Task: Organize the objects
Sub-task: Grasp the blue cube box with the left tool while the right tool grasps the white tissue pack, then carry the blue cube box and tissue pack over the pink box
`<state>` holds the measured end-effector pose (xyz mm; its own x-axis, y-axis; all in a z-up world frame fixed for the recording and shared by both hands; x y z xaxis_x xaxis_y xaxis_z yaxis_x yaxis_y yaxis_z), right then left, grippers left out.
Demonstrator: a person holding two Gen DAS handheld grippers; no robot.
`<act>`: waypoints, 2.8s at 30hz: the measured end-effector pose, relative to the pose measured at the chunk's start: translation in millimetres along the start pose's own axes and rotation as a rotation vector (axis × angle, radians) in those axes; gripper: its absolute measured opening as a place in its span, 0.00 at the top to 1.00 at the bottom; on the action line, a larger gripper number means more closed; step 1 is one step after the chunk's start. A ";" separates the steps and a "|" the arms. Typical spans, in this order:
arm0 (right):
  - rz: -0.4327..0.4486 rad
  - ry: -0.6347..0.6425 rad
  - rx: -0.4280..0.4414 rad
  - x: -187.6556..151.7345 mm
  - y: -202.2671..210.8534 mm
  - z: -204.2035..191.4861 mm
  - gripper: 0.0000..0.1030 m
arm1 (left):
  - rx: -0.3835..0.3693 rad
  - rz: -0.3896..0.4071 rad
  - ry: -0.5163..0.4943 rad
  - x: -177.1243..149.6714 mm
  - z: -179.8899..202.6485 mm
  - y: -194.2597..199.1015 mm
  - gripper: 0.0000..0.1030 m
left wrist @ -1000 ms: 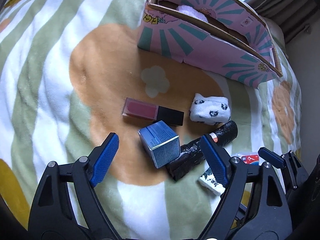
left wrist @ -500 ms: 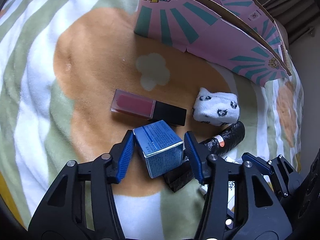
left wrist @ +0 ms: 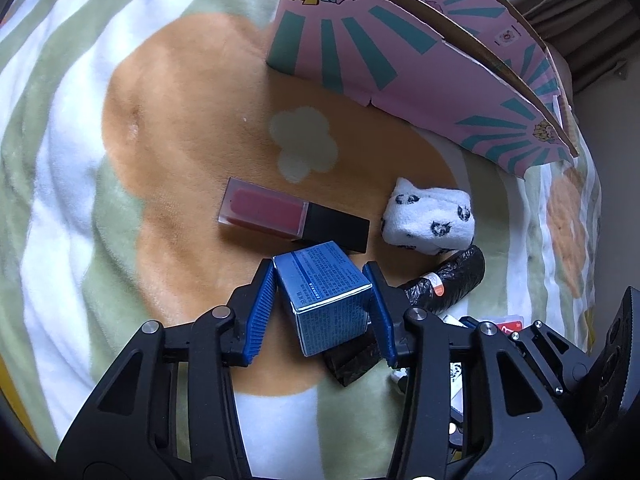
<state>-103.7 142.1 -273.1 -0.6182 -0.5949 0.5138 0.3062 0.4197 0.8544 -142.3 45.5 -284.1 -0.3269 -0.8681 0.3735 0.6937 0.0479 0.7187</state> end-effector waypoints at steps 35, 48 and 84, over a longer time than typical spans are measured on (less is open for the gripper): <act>0.215 -0.283 -0.183 93.6 196.5 4.0 0.50 | -0.044 0.136 -0.164 48.9 49.8 219.8 0.60; 0.225 -0.350 -0.265 84.4 231.5 12.8 0.50 | -0.046 0.149 -0.229 32.0 73.3 252.0 0.60; 0.212 -0.312 -0.218 220.6 144.9 135.5 0.50 | -0.068 -0.049 -0.463 144.5 144.3 123.7 0.60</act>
<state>-293.8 164.6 -46.5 -0.7039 -0.2613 0.6605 0.5751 0.3361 0.7459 -196.4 -2.8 -56.6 -0.6017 -0.5565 0.5730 0.7054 -0.0336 0.7080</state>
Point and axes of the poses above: each gripper's, at about its wrist camera, not at the fingertips, and y roughly against the way its jaws point, z to its right, x to its top, the point moved 2 cm from there along -y, roughly the way its jaws point, and after that the axes turned 12 degrees about z, right-handed, at the moved point
